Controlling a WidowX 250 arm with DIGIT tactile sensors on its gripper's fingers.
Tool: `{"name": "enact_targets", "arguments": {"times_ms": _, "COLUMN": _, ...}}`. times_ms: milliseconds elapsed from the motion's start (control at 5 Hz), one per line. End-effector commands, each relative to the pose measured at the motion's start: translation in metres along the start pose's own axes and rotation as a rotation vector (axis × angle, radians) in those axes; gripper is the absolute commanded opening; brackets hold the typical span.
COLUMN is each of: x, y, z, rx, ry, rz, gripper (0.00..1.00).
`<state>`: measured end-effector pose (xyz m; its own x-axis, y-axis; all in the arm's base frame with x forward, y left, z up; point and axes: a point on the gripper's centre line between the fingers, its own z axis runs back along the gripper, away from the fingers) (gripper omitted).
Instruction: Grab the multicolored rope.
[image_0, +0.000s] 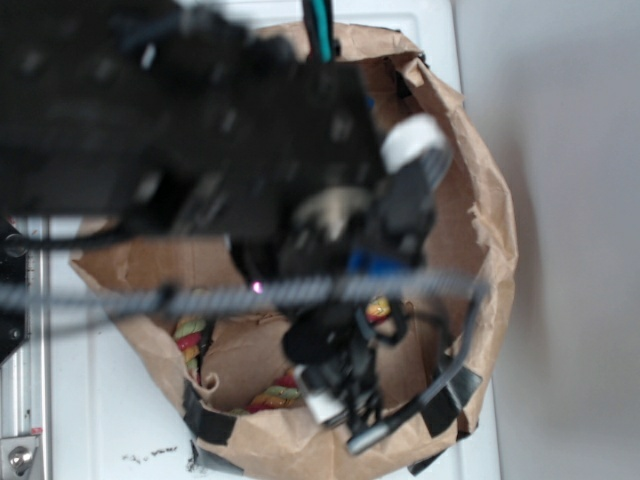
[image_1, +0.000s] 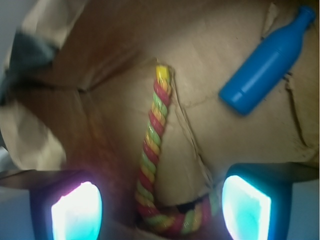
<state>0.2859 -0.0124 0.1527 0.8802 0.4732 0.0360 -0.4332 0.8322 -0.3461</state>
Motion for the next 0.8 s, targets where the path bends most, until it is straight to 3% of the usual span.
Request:
{"name": "enact_targets", "arguments": {"times_ms": 0, "x": 0.002, "y": -0.009, "z": -0.044, "rx": 0.006, "ry": 0.024, "rz": 0.054, "gripper": 1.0}}
{"name": "enact_targets", "arguments": {"times_ms": 200, "x": -0.009, "y": -0.019, "z": -0.053, "rx": 0.084, "ry": -0.006, "rz": -0.041, "gripper": 1.0}}
{"name": "enact_targets", "arguments": {"times_ms": 600, "x": -0.009, "y": -0.019, "z": -0.053, "rx": 0.084, "ry": -0.006, "rz": -0.041, "gripper": 1.0}}
